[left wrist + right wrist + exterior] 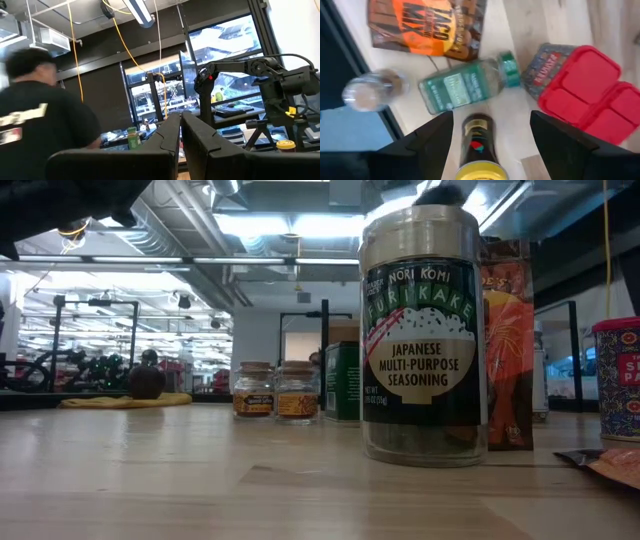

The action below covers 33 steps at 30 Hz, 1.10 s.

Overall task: Shelf spices
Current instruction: Put the green seasoning bottle on the shelf and align it with the other green seasoning bottle, then move the brown seasoning bottle to the center of the table

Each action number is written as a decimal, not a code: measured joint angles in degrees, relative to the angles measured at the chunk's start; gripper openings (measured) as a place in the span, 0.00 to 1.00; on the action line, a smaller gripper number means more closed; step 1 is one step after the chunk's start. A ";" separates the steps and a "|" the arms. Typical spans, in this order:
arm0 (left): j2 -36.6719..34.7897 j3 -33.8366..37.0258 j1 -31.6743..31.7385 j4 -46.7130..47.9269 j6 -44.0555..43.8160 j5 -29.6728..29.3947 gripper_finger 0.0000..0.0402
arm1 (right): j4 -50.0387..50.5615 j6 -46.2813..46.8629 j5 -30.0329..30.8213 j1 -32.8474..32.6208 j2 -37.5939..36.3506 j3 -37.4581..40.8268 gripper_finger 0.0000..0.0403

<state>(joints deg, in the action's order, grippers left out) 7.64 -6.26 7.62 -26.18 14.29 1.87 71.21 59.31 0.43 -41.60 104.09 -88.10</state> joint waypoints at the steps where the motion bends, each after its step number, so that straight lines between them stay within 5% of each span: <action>1: 0.02 0.00 -0.01 0.01 -0.16 0.00 0.03 | 0.29 0.00 0.30 0.00 0.00 -0.19 0.67; 33: 0.02 0.00 -0.02 -0.26 0.91 0.00 0.03 | 1.11 -0.82 4.00 0.39 -0.12 -0.35 0.67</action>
<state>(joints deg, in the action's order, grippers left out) 7.66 -6.26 7.60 -26.44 15.20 1.87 72.32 58.49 4.43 -41.21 103.97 -88.44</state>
